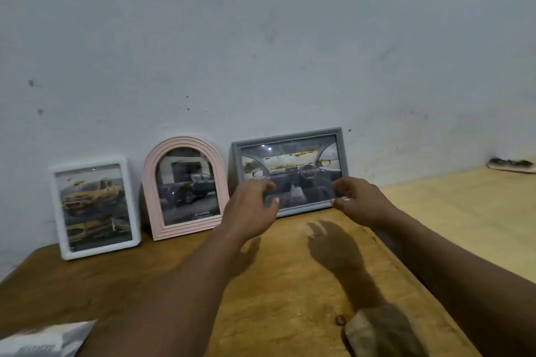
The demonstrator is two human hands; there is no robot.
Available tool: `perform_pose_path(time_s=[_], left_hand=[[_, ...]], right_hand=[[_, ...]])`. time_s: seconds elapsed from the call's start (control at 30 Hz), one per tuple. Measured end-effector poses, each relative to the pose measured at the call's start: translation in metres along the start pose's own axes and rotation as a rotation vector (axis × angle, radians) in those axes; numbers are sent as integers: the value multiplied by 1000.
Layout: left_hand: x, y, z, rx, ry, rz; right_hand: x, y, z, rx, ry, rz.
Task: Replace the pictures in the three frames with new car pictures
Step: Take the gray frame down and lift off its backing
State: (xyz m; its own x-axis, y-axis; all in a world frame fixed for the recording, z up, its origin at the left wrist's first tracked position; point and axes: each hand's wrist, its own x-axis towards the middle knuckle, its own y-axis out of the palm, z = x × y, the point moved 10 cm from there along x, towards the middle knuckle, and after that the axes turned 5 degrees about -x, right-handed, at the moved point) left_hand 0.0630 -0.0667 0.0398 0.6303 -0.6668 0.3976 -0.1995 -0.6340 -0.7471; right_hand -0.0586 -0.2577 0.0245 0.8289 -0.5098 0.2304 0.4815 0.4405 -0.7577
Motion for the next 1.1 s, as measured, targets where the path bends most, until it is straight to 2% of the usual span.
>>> perform_pose_path(time_s=[0.2, 0.4, 0.7, 0.9, 1.1], left_hand=[[60, 10, -4, 155, 125, -146], [111, 10, -17, 280, 227, -245], [142, 29, -13, 444, 199, -209], [143, 18, -25, 473, 223, -212], [134, 8, -47, 432, 167, -200]], right_hand=[[48, -9, -49, 23, 134, -124], [91, -12, -65, 86, 158, -170], [122, 5, -82, 288, 206, -191], [103, -10, -90, 343, 206, -326], [72, -29, -77, 390, 120, -394]])
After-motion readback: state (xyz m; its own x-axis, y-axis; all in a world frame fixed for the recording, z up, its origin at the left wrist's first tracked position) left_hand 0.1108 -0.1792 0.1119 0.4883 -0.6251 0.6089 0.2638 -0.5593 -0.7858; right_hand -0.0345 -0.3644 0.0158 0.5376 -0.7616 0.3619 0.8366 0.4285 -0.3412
